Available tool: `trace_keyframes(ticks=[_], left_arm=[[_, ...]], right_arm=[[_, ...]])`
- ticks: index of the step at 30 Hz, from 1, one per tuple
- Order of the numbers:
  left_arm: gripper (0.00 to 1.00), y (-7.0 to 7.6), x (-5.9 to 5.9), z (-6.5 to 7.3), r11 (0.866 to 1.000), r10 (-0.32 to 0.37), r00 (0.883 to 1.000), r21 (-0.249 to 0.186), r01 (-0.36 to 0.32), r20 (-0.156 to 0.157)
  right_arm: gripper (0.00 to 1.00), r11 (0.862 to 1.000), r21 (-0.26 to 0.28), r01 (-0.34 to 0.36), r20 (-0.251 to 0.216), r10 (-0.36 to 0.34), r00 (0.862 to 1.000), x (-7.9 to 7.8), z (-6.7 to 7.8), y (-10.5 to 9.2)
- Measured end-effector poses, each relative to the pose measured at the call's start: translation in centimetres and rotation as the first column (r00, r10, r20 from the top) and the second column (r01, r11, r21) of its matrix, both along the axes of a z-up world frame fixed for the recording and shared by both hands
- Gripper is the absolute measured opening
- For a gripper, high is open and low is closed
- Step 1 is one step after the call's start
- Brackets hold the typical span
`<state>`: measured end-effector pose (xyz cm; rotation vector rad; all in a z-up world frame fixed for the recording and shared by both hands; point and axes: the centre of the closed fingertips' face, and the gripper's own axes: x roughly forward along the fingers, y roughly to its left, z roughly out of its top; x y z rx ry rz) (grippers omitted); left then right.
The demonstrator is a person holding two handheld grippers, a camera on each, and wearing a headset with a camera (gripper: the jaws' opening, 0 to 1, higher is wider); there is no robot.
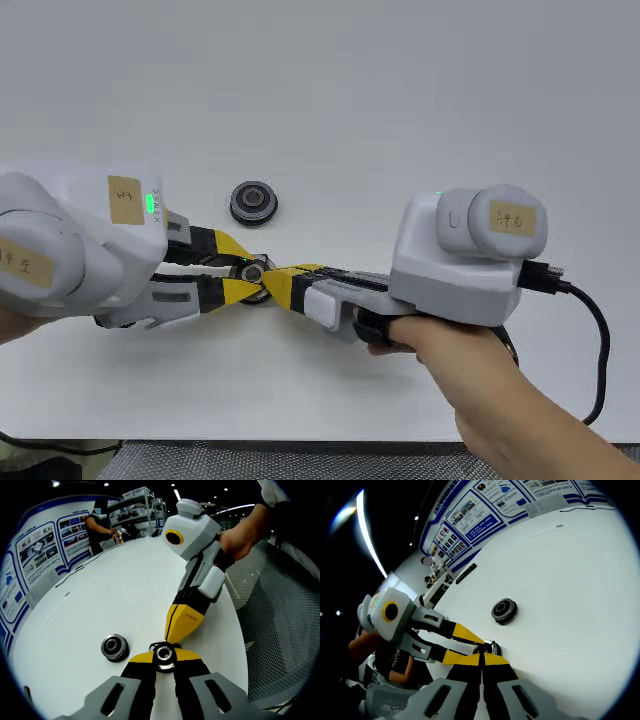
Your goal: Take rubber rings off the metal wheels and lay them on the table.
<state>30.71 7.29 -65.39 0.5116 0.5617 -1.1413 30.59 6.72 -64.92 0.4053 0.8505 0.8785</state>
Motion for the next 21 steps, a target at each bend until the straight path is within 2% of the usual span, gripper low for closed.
trace_keyframes(ticks=[21], left_arm=[[0.13,-0.44,-0.16,0.14,1.0,-0.002,1.0,0.002,0.002,0.005]], right_arm=[[0.01,1.0,0.014,0.005,0.003,-0.005,1.0,-0.24,0.78,0.16]])
